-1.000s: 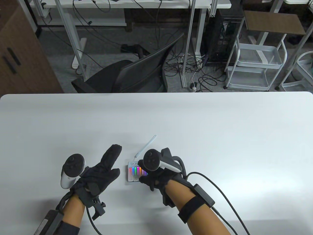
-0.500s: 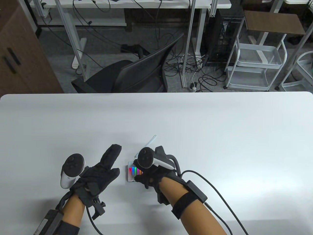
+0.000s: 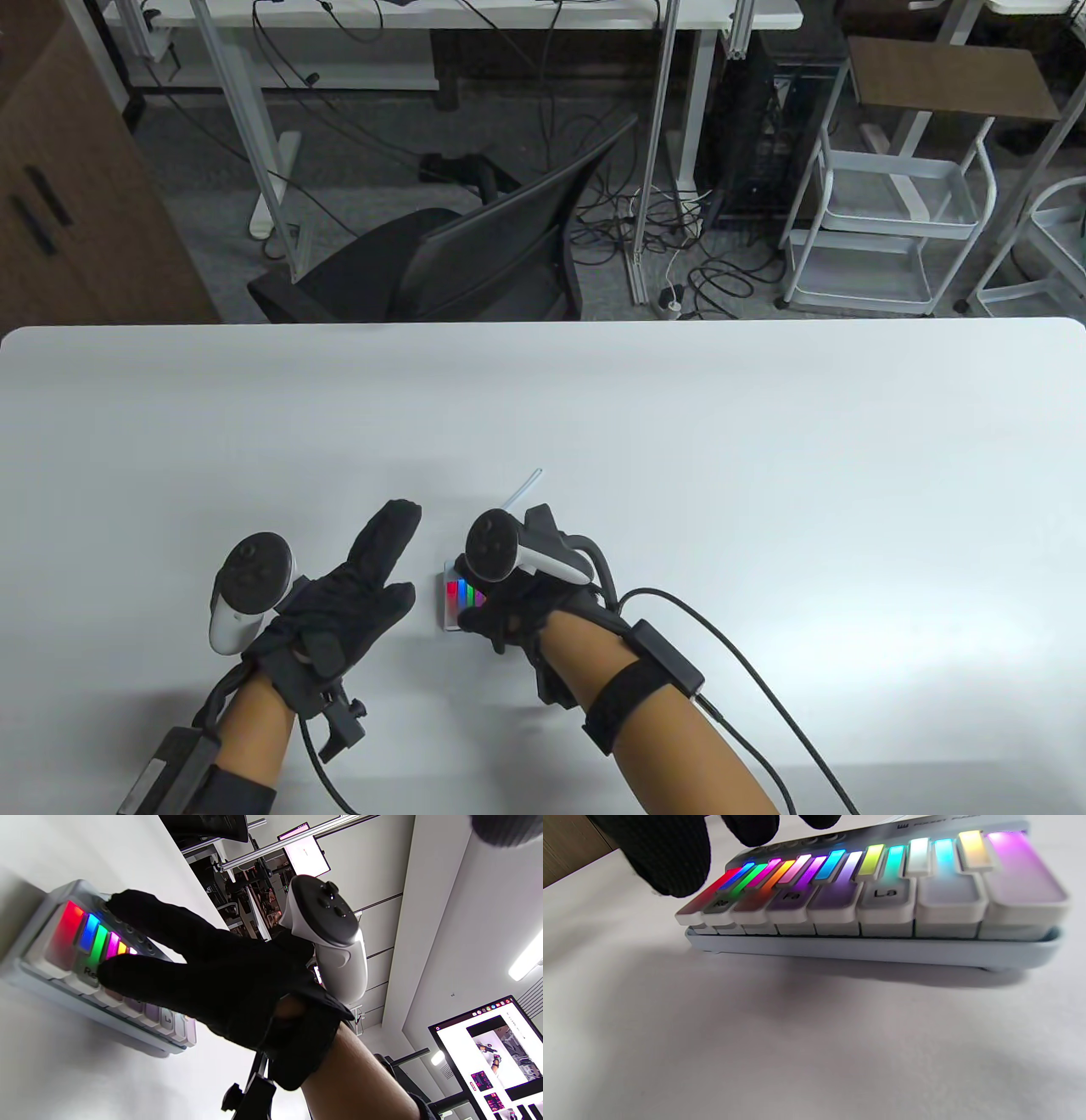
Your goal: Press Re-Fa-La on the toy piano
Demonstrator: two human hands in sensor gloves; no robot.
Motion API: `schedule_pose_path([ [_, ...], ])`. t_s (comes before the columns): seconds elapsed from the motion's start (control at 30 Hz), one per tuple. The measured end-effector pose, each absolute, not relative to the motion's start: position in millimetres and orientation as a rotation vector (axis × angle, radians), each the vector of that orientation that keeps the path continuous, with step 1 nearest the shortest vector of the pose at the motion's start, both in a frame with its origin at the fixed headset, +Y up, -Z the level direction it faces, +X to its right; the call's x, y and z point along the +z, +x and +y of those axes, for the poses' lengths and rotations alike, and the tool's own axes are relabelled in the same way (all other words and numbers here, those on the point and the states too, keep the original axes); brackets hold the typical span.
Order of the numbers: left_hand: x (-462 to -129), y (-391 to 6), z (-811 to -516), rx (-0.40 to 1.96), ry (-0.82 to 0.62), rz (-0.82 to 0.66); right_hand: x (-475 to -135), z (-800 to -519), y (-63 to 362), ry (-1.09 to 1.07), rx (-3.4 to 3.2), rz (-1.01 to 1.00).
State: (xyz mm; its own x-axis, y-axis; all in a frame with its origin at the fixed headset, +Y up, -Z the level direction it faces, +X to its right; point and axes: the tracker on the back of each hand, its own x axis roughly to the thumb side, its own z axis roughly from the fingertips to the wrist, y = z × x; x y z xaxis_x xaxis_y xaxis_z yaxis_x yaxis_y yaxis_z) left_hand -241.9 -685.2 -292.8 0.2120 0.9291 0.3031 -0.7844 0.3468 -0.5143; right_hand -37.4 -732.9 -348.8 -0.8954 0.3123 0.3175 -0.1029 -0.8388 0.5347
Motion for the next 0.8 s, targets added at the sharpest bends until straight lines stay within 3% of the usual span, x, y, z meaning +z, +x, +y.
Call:
schedule_pose_path([
  [0.8,-292.5,-241.5,-684.6,1.212,-0.27,-0.627,-352.0,-728.3,-46.7,0.564,2.792,0.806],
])
